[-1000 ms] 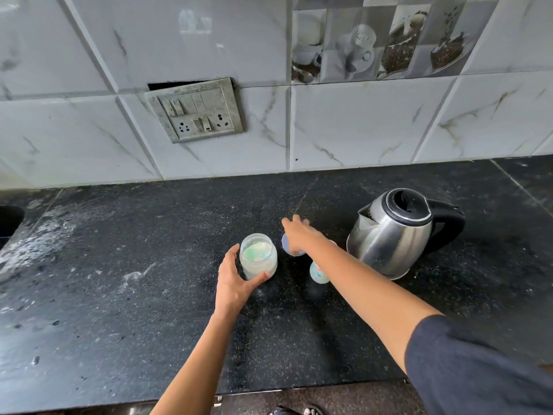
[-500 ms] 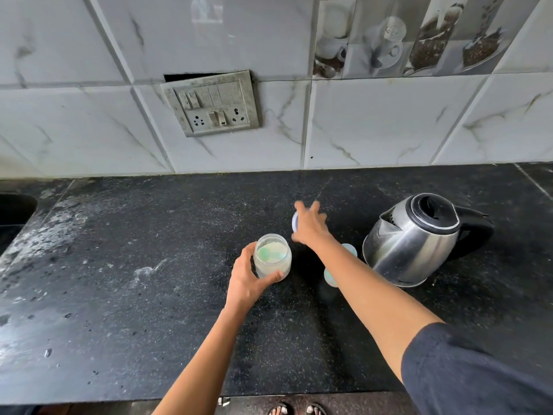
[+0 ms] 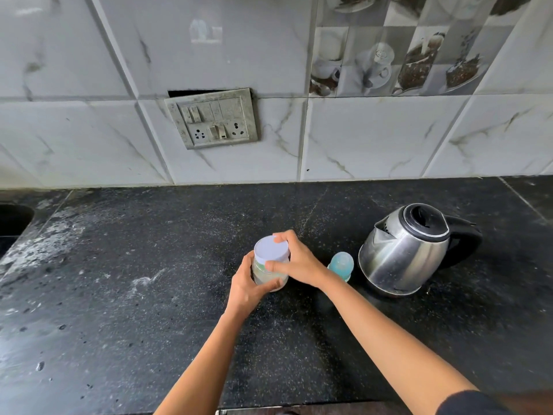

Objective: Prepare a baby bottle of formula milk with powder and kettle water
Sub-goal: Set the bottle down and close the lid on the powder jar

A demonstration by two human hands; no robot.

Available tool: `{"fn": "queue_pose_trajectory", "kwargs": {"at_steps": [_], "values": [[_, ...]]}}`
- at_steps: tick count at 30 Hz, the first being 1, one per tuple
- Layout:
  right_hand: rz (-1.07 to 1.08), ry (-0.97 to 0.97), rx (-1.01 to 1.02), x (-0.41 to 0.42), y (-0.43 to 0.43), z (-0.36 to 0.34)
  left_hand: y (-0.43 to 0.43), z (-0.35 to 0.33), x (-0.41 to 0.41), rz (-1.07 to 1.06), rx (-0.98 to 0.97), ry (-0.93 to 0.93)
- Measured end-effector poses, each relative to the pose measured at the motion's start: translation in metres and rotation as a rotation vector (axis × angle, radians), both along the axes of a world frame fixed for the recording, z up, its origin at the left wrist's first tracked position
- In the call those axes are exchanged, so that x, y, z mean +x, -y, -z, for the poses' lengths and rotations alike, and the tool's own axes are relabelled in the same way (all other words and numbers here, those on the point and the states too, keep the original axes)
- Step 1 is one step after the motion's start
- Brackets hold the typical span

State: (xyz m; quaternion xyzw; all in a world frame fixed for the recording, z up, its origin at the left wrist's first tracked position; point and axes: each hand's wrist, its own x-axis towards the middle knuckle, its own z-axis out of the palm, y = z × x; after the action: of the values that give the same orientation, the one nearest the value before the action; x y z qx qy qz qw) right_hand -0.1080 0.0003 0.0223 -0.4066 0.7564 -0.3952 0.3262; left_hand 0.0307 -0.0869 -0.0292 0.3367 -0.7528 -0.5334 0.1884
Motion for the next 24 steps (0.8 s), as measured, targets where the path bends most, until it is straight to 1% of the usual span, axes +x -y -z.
{"fn": "queue_pose_trajectory", "kwargs": {"at_steps": [2,6,11,16,18,21,24], "values": [[-0.044,-0.003,0.034,0.004,-0.004,0.005,-0.001,0.000,0.000,-0.004,-0.001,-0.007],[-0.145,-0.114,0.069,0.004,-0.006,0.007,-0.002,-0.001,0.001,0.000,0.013,-0.011],[-0.202,-0.227,0.089,-0.004,-0.001,0.004,-0.002,0.000,0.003,0.014,0.009,-0.017],[-0.252,-0.339,0.180,-0.012,0.006,-0.006,-0.002,0.003,0.002,0.012,0.004,-0.011],[-0.230,-0.379,0.210,-0.012,0.006,-0.011,-0.001,0.004,0.002,0.011,0.002,-0.009],[-0.166,-0.550,0.241,0.000,0.008,-0.010,-0.001,0.005,0.003,0.017,0.005,-0.011],[-0.026,-0.688,0.313,0.014,0.008,-0.008,-0.002,0.005,0.004,0.022,0.006,-0.012]]}}
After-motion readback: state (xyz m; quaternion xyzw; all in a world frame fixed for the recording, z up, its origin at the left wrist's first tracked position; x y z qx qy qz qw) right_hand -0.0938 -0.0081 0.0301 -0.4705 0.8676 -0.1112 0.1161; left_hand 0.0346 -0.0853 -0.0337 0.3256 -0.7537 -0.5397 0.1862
